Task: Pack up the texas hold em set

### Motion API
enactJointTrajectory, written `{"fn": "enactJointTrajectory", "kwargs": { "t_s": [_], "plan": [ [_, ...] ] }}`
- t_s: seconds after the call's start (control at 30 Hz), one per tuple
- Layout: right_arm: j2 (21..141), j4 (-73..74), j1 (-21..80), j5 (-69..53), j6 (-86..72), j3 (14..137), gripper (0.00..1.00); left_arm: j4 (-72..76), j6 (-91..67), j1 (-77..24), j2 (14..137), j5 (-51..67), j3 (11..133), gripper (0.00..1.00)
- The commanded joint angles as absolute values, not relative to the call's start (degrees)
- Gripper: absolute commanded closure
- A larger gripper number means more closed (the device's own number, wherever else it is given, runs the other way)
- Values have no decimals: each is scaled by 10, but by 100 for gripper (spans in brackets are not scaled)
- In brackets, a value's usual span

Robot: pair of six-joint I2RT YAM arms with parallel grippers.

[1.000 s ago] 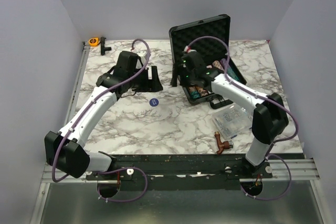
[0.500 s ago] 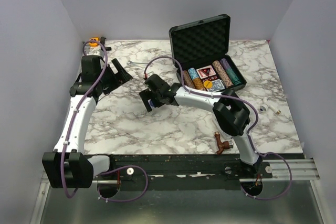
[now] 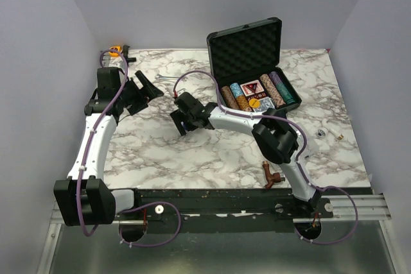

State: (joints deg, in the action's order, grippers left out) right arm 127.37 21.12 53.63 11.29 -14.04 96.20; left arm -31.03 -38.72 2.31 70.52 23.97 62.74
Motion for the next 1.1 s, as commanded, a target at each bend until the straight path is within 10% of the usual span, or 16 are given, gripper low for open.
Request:
{"fn": "enactJointTrajectory", "kwargs": {
  "t_s": [0.0, 1.07],
  "plan": [
    [1306, 202, 538, 115, -132, 991, 19, -294, -392, 26, 709, 267, 619, 16],
    [1305, 235, 539, 134, -109, 988, 57, -285, -396, 34, 719, 288, 614, 16]
  ]
}}
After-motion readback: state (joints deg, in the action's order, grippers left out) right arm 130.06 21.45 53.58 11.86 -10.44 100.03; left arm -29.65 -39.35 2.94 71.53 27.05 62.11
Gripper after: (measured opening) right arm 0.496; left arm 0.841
